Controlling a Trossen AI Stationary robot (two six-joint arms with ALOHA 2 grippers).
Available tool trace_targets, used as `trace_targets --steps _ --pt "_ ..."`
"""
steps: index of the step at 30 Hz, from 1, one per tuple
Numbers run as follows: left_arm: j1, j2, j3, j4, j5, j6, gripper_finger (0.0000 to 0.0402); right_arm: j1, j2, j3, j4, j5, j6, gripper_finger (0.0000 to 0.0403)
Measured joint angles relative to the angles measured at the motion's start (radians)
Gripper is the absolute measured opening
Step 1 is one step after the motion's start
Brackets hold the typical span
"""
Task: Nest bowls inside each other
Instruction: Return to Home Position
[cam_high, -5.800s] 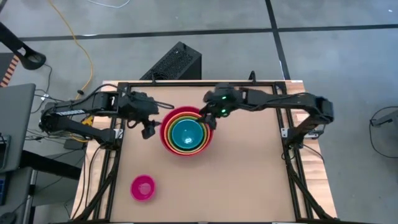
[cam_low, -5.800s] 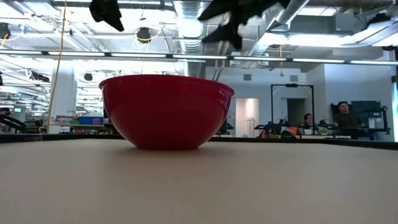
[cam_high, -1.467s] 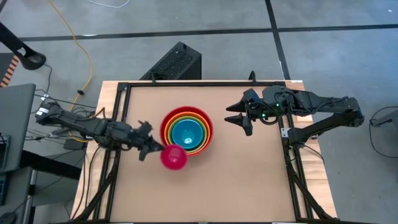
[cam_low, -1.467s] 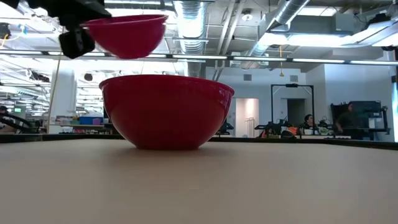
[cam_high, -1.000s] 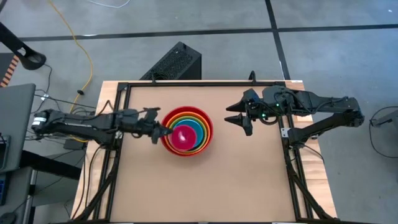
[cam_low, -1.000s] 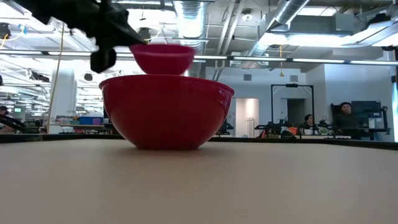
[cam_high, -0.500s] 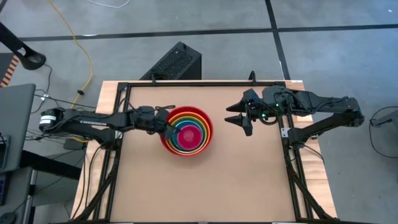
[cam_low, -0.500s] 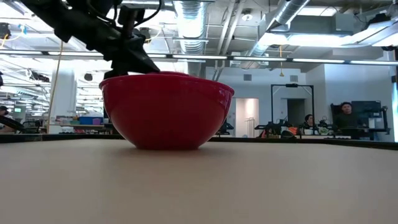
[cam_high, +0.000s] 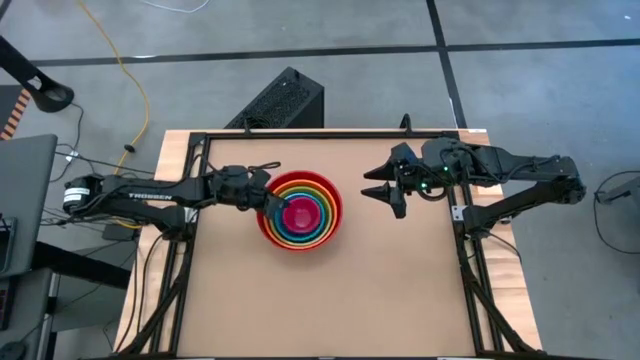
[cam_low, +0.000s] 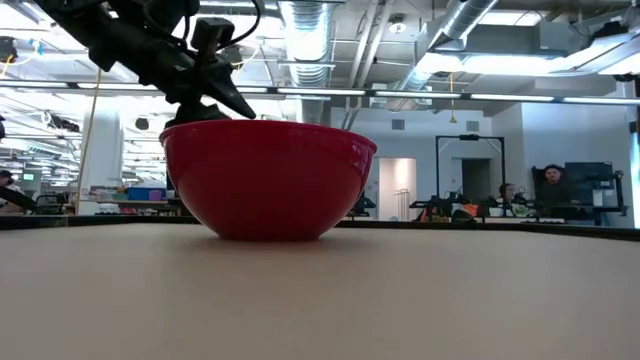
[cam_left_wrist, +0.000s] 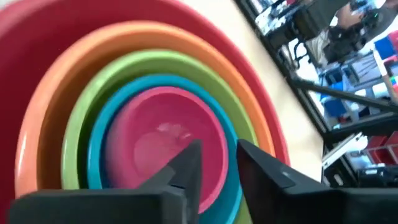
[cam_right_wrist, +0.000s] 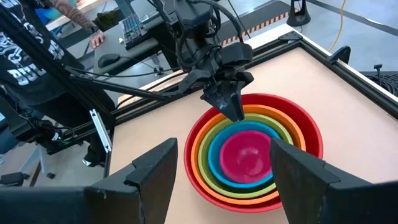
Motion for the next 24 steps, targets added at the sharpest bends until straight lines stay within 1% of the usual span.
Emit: trace_targets --steps 5,8,12,14,17,20,22,24 --pt "0.000 0.000 0.000 -0.028 0.029 -0.001 0.0132 0.000 0.000 0.000 0.000 0.000 -0.004 0.0260" --pt "0.002 0.000 0.000 0.022 0.029 -0.001 0.0151 0.000 0.000 0.000 -0.005 0.000 -0.008 0.0260" --pt "0.012 0.000 0.000 0.128 0.026 0.002 0.0168 0.000 0.000 0.000 -0.029 -0.001 -0.010 0.0260" --pt "0.017 -0.003 0.015 0.135 0.029 0.010 0.0173 0.000 0.000 0.000 -0.029 -0.001 -0.010 0.0260" --pt "0.018 -0.007 0.068 0.106 0.034 0.071 0.0176 0.000 0.000 0.000 -0.029 -0.001 -0.014 0.0260" --pt "0.018 -0.023 0.151 0.040 0.030 0.169 0.0177 0.000 0.000 0.000 -0.031 -0.002 -0.030 0.0260" --pt "0.018 -0.040 0.223 -0.043 0.017 0.244 0.0177 -0.002 -0.010 -0.001 -0.041 -0.002 -0.033 0.0260" --pt "0.018 -0.060 0.304 -0.175 -0.008 0.330 0.0177 -0.002 -0.020 -0.001 -0.046 0.000 -0.036 0.0260"
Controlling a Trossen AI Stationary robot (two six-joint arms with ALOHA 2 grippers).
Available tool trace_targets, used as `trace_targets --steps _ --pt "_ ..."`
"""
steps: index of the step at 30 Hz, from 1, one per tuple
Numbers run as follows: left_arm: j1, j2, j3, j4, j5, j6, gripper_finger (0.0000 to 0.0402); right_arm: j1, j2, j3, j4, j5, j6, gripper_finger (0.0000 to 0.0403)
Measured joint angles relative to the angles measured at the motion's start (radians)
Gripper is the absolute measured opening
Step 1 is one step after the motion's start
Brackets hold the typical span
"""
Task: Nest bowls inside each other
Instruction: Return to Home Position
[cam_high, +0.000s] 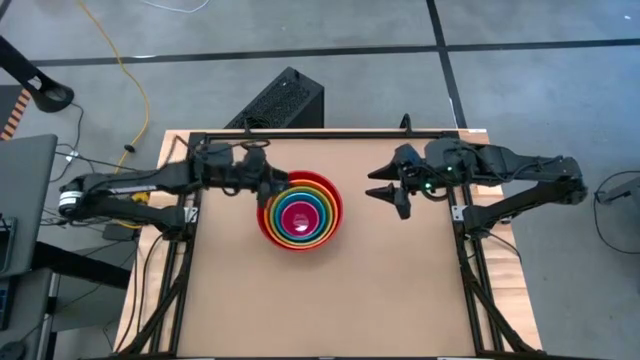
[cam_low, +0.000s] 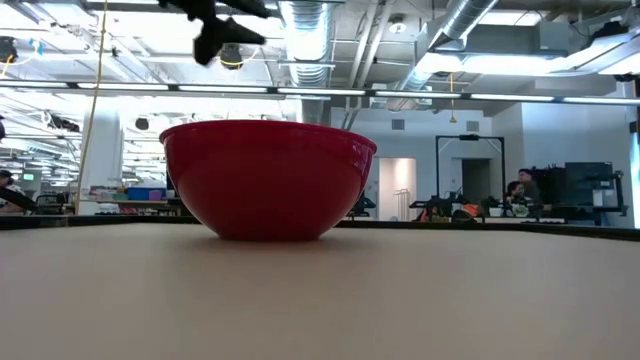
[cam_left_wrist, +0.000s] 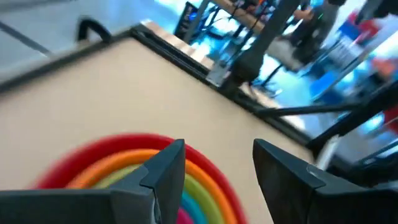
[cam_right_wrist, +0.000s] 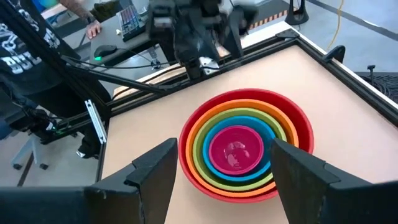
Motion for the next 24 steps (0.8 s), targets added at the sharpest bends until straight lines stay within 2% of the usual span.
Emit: trace_targets --steps 4,7,12,18,24 --pt "0.000 -0.045 0.146 -0.274 -0.075 0.146 0.0177 0.005 -0.049 0.000 -0.010 0.035 -0.006 0.0260" --pt "-0.003 -0.092 0.186 -0.361 -0.112 0.190 0.0177 0.024 -0.096 0.000 -0.013 0.091 -0.013 0.0260" --pt "-0.035 -0.181 0.187 -0.447 -0.163 0.184 0.0177 0.092 -0.154 0.000 -0.031 0.205 -0.016 0.0260" --pt "-0.100 -0.253 0.182 -0.577 -0.264 0.226 0.0177 0.193 -0.164 -0.016 -0.107 0.348 -0.006 0.0260" --pt "-0.157 -0.313 0.098 -0.587 -0.280 0.206 0.0177 0.240 -0.177 -0.108 -0.086 0.406 0.029 0.0260"
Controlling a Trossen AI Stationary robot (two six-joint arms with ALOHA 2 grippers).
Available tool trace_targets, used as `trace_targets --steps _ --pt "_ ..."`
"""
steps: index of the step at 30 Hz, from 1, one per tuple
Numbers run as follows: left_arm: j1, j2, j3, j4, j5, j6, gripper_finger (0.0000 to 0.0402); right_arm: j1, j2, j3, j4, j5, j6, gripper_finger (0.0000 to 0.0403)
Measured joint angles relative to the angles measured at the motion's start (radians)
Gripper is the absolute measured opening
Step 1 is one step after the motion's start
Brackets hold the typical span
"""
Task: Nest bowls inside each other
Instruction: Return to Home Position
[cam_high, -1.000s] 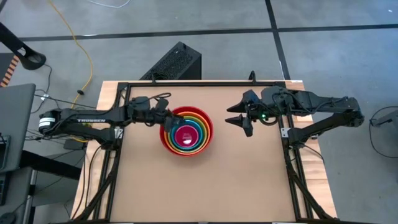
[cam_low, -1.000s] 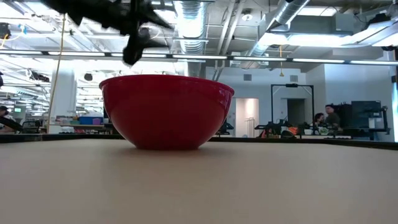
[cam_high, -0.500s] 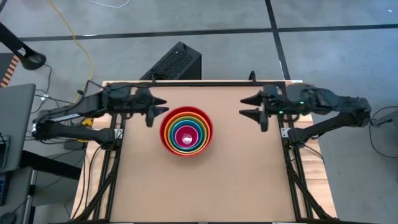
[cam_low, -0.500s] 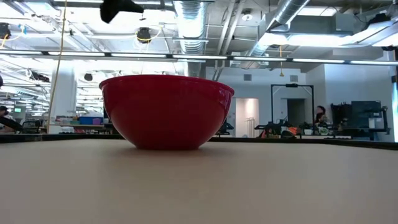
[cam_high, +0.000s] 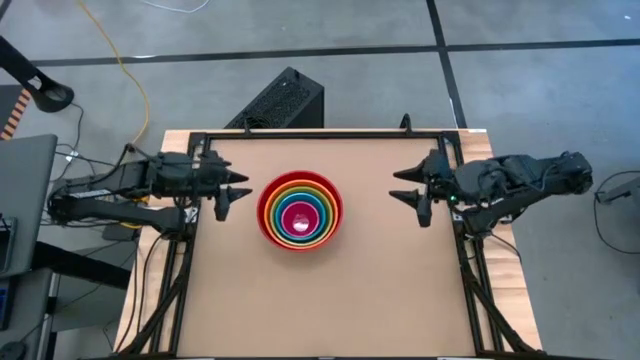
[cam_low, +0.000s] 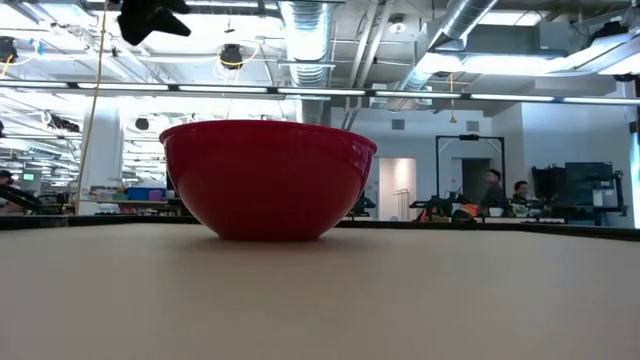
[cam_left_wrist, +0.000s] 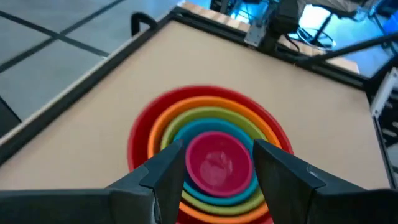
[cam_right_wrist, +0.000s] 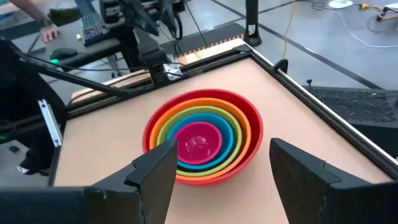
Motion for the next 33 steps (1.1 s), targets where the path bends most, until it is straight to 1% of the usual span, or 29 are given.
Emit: trace_targets --steps 7,14,18,22,27,30,33 --pt "-0.051 -0.113 -0.106 0.029 -0.053 -0.004 0.0177 0.011 -0.058 -0.112 0.066 0.032 0.016 0.0260" --pt "-0.057 -0.277 -0.229 0.025 -0.067 -0.049 0.0177 0.011 -0.153 -0.269 0.189 0.047 0.035 0.0260" --pt "-0.057 -0.342 -0.276 0.027 -0.077 -0.050 0.0177 0.011 -0.201 -0.353 0.240 0.047 0.057 0.0260" --pt "-0.057 -0.361 -0.281 0.013 -0.085 -0.048 0.0177 0.011 -0.235 -0.408 0.251 0.049 0.057 0.0260" --pt "-0.057 -0.364 -0.281 -0.027 -0.104 -0.032 0.0177 0.010 -0.293 -0.485 0.243 0.093 0.049 0.0260" --pt "-0.057 -0.364 -0.281 -0.055 -0.135 -0.030 0.0177 0.010 -0.347 -0.539 0.242 0.113 0.042 0.0260" --pt "-0.057 -0.364 -0.281 -0.070 -0.145 -0.030 0.0177 0.010 -0.405 -0.589 0.247 0.115 0.041 0.0260"
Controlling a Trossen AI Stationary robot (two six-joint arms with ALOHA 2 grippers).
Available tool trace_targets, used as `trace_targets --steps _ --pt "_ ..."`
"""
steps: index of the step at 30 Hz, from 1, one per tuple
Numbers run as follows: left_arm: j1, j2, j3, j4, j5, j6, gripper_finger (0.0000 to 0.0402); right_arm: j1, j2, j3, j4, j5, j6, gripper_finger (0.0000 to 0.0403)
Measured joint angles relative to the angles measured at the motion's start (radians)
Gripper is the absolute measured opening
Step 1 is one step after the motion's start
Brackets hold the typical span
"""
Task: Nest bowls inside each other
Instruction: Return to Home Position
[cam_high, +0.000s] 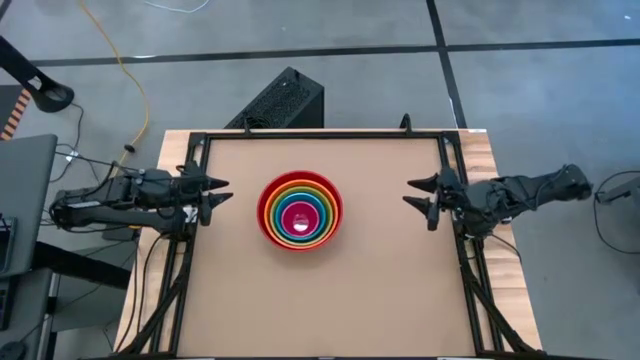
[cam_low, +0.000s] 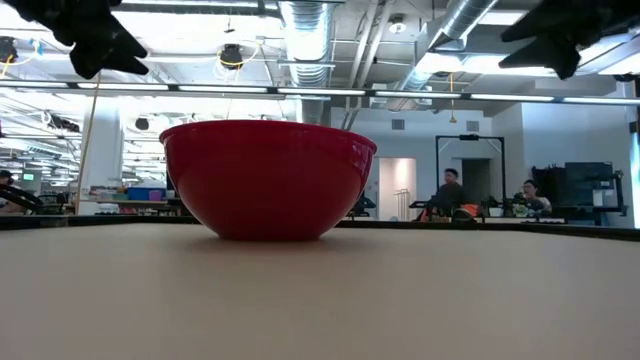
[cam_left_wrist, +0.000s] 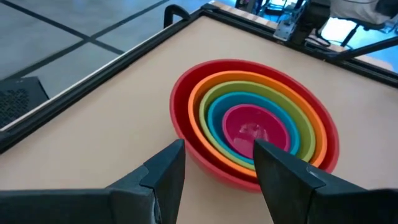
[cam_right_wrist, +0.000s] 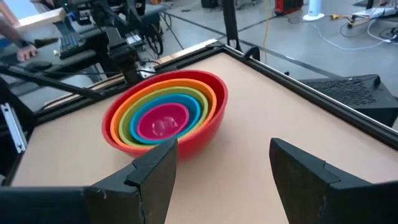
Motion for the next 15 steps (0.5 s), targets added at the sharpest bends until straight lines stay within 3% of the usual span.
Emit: trace_targets --steps 15 --pt "0.000 0.000 0.000 -0.090 -0.042 -0.048 0.0176 -0.074 -0.350 -0.270 -0.012 -0.105 -0.011 0.0260"
